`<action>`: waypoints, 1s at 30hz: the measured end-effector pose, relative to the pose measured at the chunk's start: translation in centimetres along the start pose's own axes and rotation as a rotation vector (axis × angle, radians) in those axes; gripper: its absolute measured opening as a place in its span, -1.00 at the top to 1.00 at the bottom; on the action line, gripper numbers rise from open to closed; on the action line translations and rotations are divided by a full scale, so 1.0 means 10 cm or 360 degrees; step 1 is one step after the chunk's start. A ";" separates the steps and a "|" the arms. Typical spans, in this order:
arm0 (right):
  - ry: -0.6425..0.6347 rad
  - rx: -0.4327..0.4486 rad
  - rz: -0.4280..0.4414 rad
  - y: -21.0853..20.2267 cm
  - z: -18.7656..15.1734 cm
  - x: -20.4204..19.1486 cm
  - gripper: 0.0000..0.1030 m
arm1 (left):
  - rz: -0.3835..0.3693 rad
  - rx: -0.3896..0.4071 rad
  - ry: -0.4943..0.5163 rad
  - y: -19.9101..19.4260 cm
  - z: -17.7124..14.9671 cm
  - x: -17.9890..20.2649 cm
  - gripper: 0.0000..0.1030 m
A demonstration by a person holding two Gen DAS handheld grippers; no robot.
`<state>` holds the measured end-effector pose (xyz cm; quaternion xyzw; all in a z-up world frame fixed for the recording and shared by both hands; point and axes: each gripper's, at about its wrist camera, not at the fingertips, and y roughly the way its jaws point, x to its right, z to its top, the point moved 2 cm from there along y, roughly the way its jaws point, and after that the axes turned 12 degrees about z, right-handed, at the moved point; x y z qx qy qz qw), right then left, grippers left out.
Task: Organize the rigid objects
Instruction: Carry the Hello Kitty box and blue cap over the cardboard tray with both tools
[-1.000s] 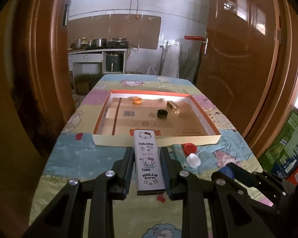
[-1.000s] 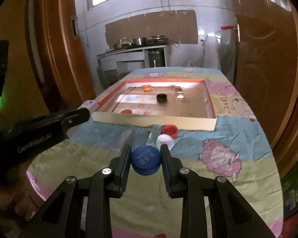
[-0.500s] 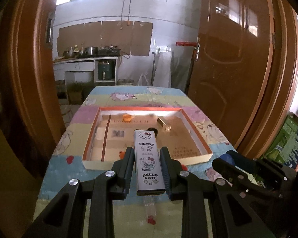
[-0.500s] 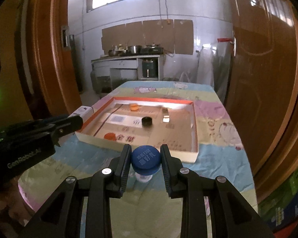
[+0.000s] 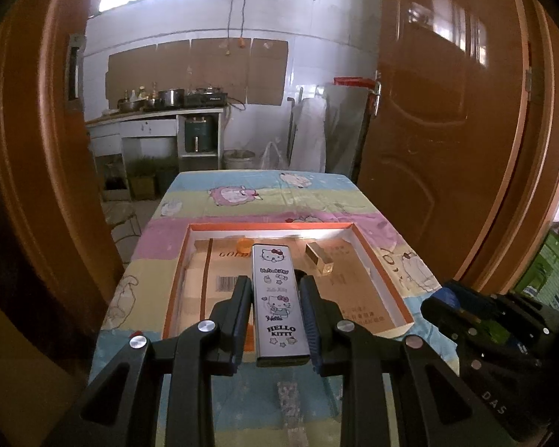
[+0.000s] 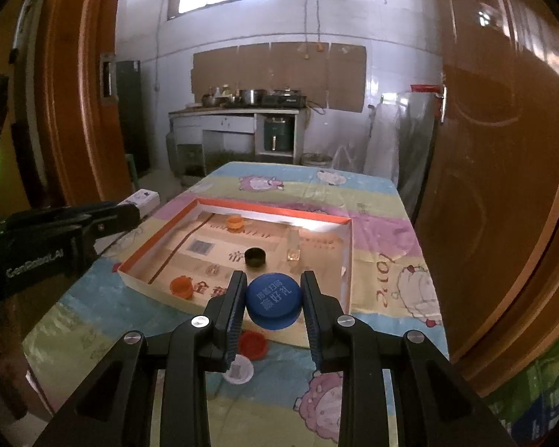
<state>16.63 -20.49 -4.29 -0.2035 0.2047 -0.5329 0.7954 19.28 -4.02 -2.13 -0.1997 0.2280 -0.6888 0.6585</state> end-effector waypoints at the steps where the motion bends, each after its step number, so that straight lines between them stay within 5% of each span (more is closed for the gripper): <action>1: 0.0002 -0.0001 0.0002 0.01 0.02 0.02 0.41 | -0.0005 -0.0005 -0.0001 0.03 0.03 0.02 0.47; 30: 0.0153 -0.0187 0.0048 0.87 0.34 0.73 0.41 | -0.0070 -0.0267 0.0015 1.11 0.37 0.20 0.47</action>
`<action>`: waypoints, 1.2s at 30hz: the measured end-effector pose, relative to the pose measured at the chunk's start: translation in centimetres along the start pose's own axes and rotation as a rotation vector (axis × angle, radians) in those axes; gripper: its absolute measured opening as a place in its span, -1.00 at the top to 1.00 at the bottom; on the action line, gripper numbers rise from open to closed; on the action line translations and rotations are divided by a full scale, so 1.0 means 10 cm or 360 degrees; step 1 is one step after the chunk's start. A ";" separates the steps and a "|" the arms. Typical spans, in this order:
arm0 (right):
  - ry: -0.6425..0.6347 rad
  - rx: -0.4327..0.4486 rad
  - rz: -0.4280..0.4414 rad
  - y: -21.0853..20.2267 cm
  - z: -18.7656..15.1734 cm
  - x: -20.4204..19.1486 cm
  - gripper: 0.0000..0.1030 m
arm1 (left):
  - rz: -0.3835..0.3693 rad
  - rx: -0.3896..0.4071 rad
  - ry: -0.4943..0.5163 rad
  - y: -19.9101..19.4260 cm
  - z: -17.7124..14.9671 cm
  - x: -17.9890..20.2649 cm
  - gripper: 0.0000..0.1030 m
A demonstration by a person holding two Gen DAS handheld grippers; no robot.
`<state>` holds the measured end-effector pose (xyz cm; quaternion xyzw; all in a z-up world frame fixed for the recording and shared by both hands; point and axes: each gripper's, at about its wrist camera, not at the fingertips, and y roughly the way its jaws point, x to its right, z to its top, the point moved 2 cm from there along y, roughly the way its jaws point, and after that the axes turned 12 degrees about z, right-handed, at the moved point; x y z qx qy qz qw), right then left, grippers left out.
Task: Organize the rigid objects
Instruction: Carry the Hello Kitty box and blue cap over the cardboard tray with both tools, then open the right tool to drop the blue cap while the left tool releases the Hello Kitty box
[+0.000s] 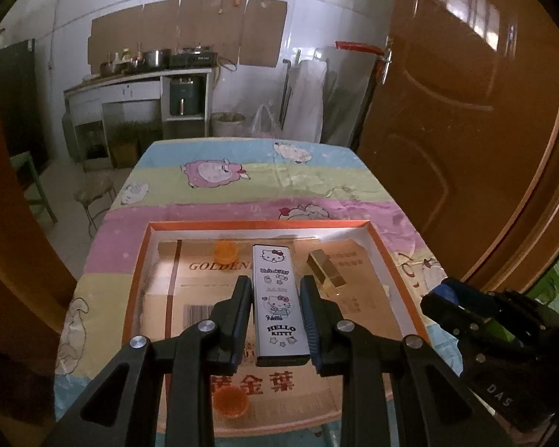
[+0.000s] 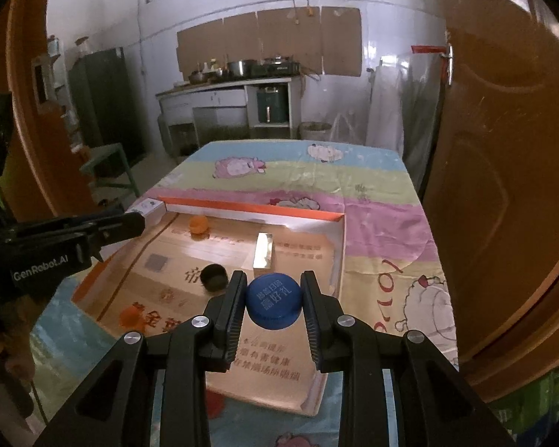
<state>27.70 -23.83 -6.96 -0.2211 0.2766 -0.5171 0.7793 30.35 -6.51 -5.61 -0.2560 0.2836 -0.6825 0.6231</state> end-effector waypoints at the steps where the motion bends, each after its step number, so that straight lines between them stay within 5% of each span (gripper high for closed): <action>1: 0.0003 -0.0009 0.0000 0.04 0.01 0.02 0.41 | 0.0001 -0.0011 0.0003 0.04 0.01 0.00 0.47; 36: -0.0017 -0.0259 0.0026 0.96 0.19 0.45 0.41 | 0.0022 -0.0265 0.0022 1.07 0.17 0.12 0.47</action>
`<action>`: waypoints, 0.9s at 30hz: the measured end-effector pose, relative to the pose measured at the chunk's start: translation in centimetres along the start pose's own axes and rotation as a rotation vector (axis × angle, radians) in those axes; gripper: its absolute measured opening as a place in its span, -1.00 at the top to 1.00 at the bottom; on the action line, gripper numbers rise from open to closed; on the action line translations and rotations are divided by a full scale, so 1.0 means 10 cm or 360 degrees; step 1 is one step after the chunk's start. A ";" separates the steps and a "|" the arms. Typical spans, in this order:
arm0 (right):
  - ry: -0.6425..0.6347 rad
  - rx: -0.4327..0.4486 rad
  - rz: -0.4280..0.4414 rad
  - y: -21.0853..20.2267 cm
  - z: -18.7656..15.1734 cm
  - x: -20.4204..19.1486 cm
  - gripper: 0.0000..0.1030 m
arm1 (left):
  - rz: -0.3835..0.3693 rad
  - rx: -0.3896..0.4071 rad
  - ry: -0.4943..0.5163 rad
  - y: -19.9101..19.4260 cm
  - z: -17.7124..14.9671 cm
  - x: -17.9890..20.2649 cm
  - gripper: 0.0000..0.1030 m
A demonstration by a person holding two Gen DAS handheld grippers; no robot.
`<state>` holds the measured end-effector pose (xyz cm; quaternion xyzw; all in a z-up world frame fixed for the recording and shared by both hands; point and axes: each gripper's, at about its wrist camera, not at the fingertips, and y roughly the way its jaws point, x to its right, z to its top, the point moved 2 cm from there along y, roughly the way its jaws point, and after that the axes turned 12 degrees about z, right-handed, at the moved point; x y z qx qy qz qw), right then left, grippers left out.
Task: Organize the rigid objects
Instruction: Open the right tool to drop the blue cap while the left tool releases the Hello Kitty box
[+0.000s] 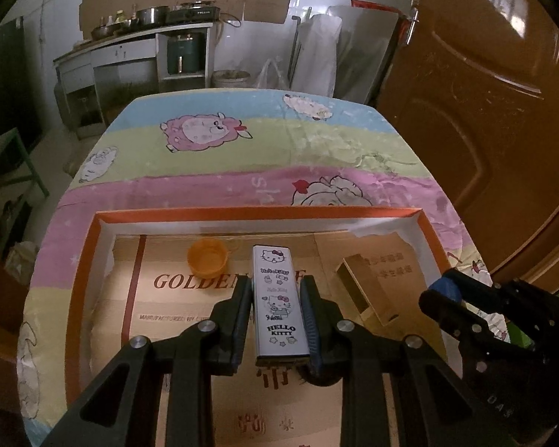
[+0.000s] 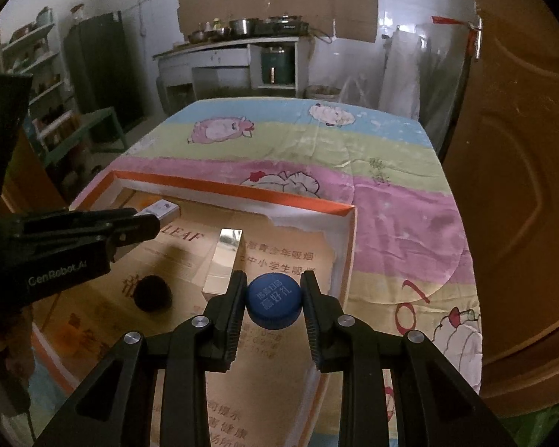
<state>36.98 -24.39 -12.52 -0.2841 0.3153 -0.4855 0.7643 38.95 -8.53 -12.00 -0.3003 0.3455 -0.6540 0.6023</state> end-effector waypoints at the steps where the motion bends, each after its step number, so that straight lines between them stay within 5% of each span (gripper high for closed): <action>1: -0.0001 -0.0006 0.0003 0.02 0.00 0.00 0.41 | -0.0001 -0.0004 0.0002 0.01 0.00 0.00 0.47; 27: -0.0028 -0.0152 0.0001 0.29 -0.06 0.04 0.41 | -0.0045 -0.0107 0.0021 0.28 -0.06 0.03 0.47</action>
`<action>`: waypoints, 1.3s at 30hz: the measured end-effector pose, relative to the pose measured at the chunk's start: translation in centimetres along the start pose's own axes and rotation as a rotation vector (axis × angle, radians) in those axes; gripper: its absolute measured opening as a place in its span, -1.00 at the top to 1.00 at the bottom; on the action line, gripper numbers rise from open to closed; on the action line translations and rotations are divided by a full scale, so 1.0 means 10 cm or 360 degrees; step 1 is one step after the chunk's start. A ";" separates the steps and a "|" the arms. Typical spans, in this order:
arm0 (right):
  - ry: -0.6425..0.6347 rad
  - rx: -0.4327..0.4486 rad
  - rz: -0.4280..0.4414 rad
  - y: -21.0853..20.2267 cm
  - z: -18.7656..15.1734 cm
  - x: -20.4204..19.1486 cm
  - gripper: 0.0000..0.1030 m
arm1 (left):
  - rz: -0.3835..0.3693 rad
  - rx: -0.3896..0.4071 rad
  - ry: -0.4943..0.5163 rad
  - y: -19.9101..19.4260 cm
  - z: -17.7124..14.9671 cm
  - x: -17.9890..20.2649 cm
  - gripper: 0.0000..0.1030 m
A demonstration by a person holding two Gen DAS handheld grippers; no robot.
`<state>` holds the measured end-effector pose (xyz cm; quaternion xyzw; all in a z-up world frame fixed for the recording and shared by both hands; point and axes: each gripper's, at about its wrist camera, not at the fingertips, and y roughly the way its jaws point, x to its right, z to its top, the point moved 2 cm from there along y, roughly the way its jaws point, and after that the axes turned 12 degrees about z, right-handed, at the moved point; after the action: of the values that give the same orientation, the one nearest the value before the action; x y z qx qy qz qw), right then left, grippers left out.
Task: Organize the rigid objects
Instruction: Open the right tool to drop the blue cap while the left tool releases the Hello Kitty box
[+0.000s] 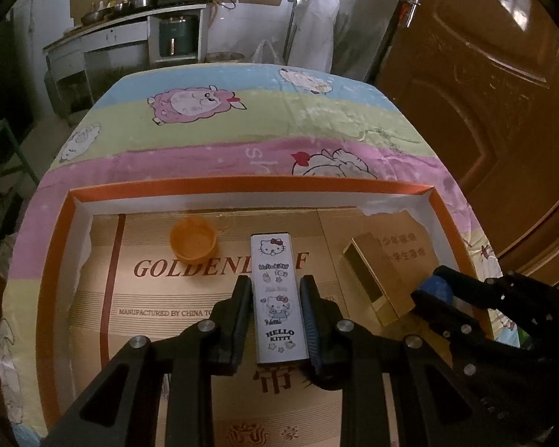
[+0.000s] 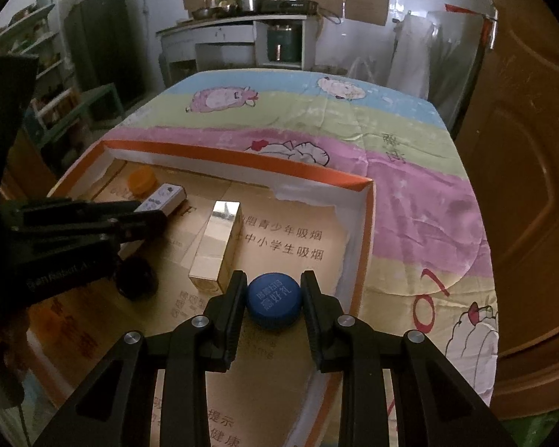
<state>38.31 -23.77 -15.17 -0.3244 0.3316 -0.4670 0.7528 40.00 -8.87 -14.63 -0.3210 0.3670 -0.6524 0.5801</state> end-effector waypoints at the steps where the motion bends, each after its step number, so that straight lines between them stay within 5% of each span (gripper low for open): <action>1: -0.0011 -0.0013 -0.0007 0.01 0.00 -0.01 0.40 | -0.0001 0.0000 -0.0002 0.00 0.00 0.00 0.47; 15: -0.0051 -0.0062 -0.0017 0.07 0.01 -0.04 0.40 | 0.0004 0.0021 -0.0021 -0.05 0.01 -0.02 0.46; 39: -0.0026 0.0034 -0.0022 -0.25 -0.09 -0.17 0.27 | -0.0068 0.0206 -0.0105 -0.74 -0.09 -0.16 0.46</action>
<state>35.77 -23.23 -13.33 -0.3225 0.3182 -0.4729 0.7557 35.61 -6.75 -8.81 -0.3120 0.2978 -0.6762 0.5973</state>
